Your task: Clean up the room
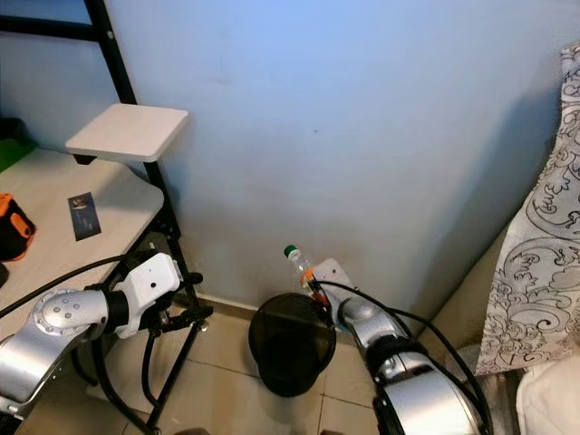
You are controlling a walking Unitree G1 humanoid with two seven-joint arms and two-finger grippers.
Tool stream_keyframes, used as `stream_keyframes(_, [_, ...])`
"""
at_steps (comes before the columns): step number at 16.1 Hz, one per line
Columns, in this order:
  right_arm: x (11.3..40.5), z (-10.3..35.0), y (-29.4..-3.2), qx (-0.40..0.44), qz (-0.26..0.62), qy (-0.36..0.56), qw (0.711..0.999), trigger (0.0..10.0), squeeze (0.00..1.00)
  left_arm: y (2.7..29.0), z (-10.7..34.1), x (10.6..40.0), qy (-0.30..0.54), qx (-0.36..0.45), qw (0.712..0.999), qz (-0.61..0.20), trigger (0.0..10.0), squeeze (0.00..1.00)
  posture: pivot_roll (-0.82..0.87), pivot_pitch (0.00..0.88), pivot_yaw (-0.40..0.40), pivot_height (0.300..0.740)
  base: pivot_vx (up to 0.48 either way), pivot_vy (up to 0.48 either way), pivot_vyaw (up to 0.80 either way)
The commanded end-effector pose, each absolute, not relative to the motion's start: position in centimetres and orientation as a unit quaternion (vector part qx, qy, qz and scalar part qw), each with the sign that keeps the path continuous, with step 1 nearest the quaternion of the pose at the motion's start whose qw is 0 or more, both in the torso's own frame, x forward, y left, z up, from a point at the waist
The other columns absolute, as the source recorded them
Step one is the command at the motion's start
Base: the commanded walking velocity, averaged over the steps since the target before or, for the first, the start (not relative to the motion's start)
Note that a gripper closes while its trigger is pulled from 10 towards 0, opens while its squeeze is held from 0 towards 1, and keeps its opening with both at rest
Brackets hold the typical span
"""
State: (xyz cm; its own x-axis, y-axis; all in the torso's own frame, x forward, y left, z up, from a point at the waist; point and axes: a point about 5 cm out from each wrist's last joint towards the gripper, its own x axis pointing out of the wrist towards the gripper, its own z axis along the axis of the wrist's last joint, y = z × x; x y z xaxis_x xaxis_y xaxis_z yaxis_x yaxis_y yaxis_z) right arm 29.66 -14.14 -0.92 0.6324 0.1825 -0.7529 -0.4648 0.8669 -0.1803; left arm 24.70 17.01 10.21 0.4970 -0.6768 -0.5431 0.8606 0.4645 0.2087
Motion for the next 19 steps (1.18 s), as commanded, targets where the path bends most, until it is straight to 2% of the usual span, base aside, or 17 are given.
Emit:
stream_keyframes(1, [30.1, -0.5, -13.9, -0.177, 0.178, 0.38, 0.89, 10.0, 0.12, 17.0, 10.7, 24.9, 0.19, 0.236, 0.832, -0.464, 10.0, 0.16, 0.02, 0.0, 0.007, 0.74, 0.0, 0.0, 0.0])
stream_keyframes(2, [30.1, -0.5, -13.8, -0.174, 0.177, 0.38, 0.891, 10.0, 0.12, 17.0, 10.7, 24.9, 0.191, 0.236, 0.832, -0.465, 10.0, 0.16, 0.02, 0.0, 0.007, 0.74, 0.0, 0.0, 0.0])
stream_keyframes(3, [30.2, -0.4, -13.5, -0.159, 0.176, 0.379, 0.895, 10.0, 1.0, 17.0, 10.8, 24.9, 0.191, 0.237, 0.831, -0.467, 10.0, 0.16, 0.02, 0.0, 0.01, 0.74, 0.0, 0.0, 0.0])
stream_keyframes(9, [30.0, -0.7, -12.7, -0.141, 0.181, 0.376, 0.898, 10.0, 1.0, 16.9, 10.8, 25.2, 0.193, 0.238, 0.828, -0.469, 10.0, 0.16, 0.02, 0.0, 0.009, 0.74, 0.0, 0.0, 0.0])
stream_keyframes(15, [29.4, -1.2, -12.9, -0.125, 0.175, 0.375, 0.902, 10.0, 1.0, 16.8, 10.8, 25.0, 0.193, 0.239, 0.831, -0.463, 10.0, 0.16, 0.03, 0.0, 0.004, 0.74, 0.0, 0.0, 0.0])
stream_keyframes(17, [29.5, -1.0, -13.8, -0.101, 0.166, 0.361, 0.912, 10.0, 1.0, 16.6, 10.7, 24.7, 0.186, 0.226, 0.85, -0.438, 10.0, 0.15, 0.03, 0.0, 0.004, 0.74, 0.0, 0.0, 0.0])
stream_keyframes(19, [29.3, -0.7, -15.5, -0.079, 0.14, 0.336, 0.928, 10.0, 1.0, 16.5, 10.5, 24.2, 0.178, 0.195, 0.873, -0.41, 10.0, 0.05, 0.02, 0.0, 0.011, 0.74, 0.0, 0.0, 0.0])
